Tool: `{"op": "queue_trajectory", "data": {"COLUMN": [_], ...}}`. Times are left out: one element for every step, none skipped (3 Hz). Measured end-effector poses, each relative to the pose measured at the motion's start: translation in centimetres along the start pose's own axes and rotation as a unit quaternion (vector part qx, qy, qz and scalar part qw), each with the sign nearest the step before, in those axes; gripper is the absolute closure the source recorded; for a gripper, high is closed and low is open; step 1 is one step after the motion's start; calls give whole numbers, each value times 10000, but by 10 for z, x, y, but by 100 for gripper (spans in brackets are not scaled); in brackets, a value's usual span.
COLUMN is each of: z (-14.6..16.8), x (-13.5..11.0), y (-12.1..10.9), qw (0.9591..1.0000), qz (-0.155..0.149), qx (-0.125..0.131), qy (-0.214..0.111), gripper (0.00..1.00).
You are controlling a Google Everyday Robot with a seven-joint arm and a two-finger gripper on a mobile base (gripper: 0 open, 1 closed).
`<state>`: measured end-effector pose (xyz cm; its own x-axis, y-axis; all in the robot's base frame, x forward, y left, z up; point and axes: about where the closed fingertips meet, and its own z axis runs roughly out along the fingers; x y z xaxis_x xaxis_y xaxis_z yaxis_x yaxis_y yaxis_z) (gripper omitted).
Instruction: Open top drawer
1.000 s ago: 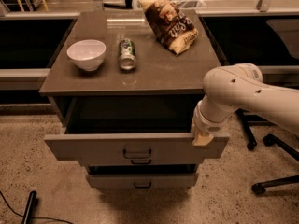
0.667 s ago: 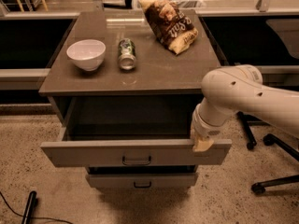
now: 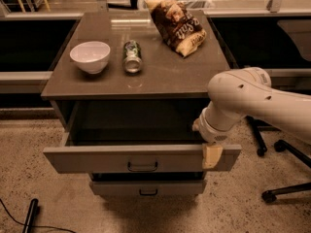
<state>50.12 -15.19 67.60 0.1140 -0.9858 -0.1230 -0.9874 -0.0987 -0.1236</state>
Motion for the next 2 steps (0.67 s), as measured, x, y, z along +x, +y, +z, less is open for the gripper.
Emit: {"op": "queue_trajectory", "data": {"z": [0, 0], "x": [0, 0], "y": [0, 0], "qw": [10000, 10000], "qz": [0, -1], "qx": [0, -3], "qy": [0, 0], "gripper": [0, 0]}}
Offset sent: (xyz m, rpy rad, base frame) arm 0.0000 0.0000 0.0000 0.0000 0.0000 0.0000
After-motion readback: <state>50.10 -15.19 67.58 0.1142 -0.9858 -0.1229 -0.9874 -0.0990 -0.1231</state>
